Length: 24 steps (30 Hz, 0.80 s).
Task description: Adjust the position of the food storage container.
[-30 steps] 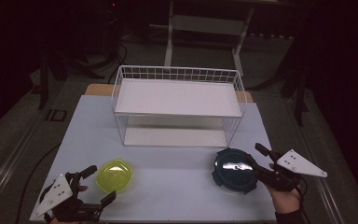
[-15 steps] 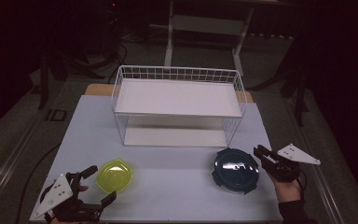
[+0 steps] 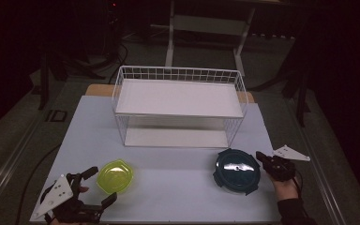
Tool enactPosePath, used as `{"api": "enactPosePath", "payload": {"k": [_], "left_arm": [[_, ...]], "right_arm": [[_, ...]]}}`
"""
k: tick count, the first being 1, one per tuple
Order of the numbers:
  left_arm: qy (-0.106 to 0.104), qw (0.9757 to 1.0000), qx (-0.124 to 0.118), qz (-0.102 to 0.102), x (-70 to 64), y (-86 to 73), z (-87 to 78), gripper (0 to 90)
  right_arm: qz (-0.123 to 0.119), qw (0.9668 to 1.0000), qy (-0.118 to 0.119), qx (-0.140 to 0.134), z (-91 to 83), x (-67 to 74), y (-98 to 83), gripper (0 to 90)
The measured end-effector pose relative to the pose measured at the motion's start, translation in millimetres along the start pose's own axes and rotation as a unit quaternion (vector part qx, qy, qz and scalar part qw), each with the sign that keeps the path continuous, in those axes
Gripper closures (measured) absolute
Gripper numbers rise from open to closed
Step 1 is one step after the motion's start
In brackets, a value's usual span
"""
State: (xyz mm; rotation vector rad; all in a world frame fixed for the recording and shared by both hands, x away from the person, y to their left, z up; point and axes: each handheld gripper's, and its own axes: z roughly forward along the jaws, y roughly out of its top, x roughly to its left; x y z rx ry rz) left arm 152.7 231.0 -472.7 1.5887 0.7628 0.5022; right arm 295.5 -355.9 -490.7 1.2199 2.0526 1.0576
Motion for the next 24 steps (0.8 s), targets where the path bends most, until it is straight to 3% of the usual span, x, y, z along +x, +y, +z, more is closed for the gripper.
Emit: {"api": "enactPosePath", "payload": {"k": [10, 13, 24], "left_arm": [[-0.005, 1.0000, 0.001, -0.001, -0.9, -0.3, 1.0, 0.0], [-0.004, 1.0000, 0.000, -0.002, -0.7, -0.3, 1.2, 0.0], [-0.005, 1.0000, 0.000, -0.002, -1.3, -0.3, 2.0, 0.0]], "right_arm": [[-0.008, 0.9999, 0.001, 0.013, 3.8, 3.2, -5.6, 90.0], [0.009, 0.9999, 0.006, 0.008, 3.3, 1.7, -7.9, 90.0], [0.019, 0.9996, 0.017, 0.010, -1.9, 9.0, -11.3, 90.0]]}}
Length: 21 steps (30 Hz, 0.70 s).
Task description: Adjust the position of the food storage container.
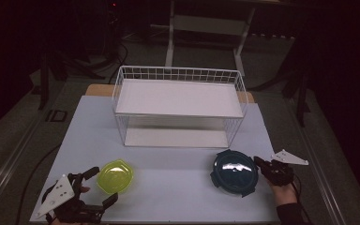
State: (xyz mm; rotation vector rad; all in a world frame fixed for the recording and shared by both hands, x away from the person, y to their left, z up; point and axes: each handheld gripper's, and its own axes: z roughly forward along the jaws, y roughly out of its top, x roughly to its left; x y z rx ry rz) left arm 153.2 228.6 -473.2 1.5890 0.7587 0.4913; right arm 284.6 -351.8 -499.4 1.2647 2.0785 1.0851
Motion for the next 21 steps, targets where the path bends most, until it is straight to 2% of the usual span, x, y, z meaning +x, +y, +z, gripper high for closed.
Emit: {"api": "enactPosePath", "payload": {"k": [15, 17, 19, 21], "left_arm": [[-0.002, 1.0000, 0.003, 0.002, -0.7, -0.2, 0.9, 0.0], [-0.003, 1.0000, 0.003, 0.002, -0.7, -0.2, 1.1, 0.0], [-0.003, 1.0000, 0.003, 0.002, -0.7, -0.2, 1.1, 0.0], [-0.002, 1.0000, 0.003, 0.001, -0.5, -0.3, 1.1, 0.0]], "right_arm": [[-0.007, 0.9990, 0.043, 0.006, -7.4, 26.3, -6.5, 90.0], [-0.010, 0.9983, 0.055, 0.017, -6.5, 33.9, -10.9, 90.0], [-0.003, 0.9978, 0.064, 0.018, -6.0, 34.8, -12.3, 90.0], [-0.011, 0.9983, 0.055, 0.019, -6.7, 39.0, -10.3, 90.0]]}}
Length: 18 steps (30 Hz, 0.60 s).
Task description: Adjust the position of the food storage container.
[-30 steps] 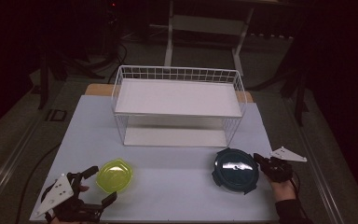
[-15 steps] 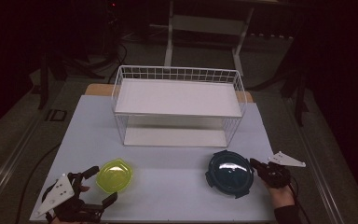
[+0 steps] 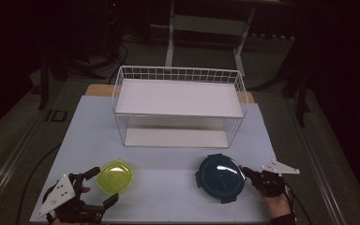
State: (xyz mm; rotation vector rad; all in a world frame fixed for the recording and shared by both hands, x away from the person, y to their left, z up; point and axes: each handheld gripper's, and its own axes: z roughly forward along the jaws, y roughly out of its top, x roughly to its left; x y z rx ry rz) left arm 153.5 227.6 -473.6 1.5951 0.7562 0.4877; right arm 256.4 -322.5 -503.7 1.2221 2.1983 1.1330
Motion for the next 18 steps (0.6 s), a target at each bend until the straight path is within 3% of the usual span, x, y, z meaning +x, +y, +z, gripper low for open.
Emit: {"api": "enactPosePath", "payload": {"k": [2, 3, 12, 18], "left_arm": [[-0.001, 1.0000, 0.000, 0.000, 0.1, 0.0, 0.0, 0.0], [-0.001, 1.0000, 0.001, 0.001, -0.1, 0.1, -0.1, 0.0], [-0.002, 1.0000, 0.001, -0.001, 0.1, -0.3, 0.1, 0.0], [-0.003, 1.0000, 0.004, 0.001, -0.6, -0.3, 1.4, 0.0]], "right_arm": [[0.005, 1.0000, 0.003, 0.000, 0.1, -1.1, 0.1, 90.0], [0.020, 0.9997, 0.010, 0.001, 0.4, -3.0, -0.2, 90.0], [0.001, 1.0000, 0.001, -0.004, -2.8, 1.2, -0.1, 90.0], [0.005, 0.9998, 0.019, 0.000, -3.4, 7.1, -1.8, 90.0]]}}
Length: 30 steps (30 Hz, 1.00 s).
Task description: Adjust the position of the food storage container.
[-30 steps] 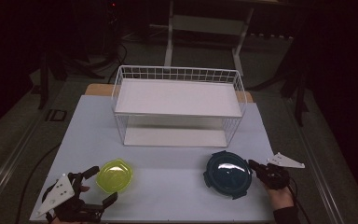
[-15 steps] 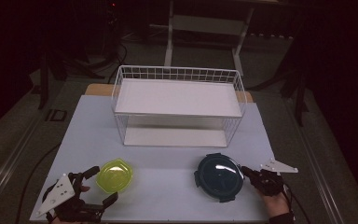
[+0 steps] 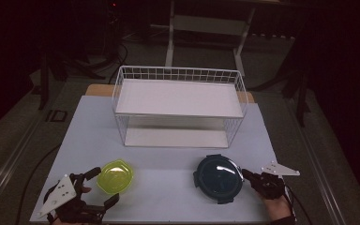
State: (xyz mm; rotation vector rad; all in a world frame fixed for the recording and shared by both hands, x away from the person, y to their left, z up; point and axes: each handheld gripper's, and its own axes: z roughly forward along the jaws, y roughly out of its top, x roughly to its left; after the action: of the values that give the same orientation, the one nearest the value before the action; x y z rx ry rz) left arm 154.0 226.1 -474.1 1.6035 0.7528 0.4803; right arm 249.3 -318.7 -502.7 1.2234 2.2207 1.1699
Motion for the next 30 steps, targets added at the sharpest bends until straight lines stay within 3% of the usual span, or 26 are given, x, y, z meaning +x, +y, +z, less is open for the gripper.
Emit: {"api": "enactPosePath", "payload": {"k": [12, 14, 18, 25, 30], "left_arm": [[-0.003, 1.0000, 0.004, -0.001, -1.0, -0.6, 1.6, 0.0], [-0.004, 1.0000, 0.005, 0.000, -1.2, -0.7, 2.0, 0.0], [-0.005, 1.0000, 0.005, 0.000, -1.5, -0.9, 2.9, 0.0], [-0.007, 0.9999, 0.009, 0.000, -2.4, -1.2, 3.9, 0.0], [-0.007, 0.9999, 0.011, 0.000, -3.7, -1.2, 5.3, 0.0]], "right_arm": [[-0.007, 0.9996, 0.026, 0.003, 4.3, 14.9, 1.2, 90.0], [0.006, 0.9989, 0.046, -0.002, 4.2, 15.8, 1.6, 90.0], [-0.018, 0.9990, 0.041, 0.003, 6.2, 22.7, 4.4, 90.0], [-0.013, 0.9986, 0.051, 0.002, 7.6, 22.1, 4.7, 90.0], [-0.040, 0.9985, 0.036, -0.010, 3.5, 25.2, 9.6, 89.8]]}}
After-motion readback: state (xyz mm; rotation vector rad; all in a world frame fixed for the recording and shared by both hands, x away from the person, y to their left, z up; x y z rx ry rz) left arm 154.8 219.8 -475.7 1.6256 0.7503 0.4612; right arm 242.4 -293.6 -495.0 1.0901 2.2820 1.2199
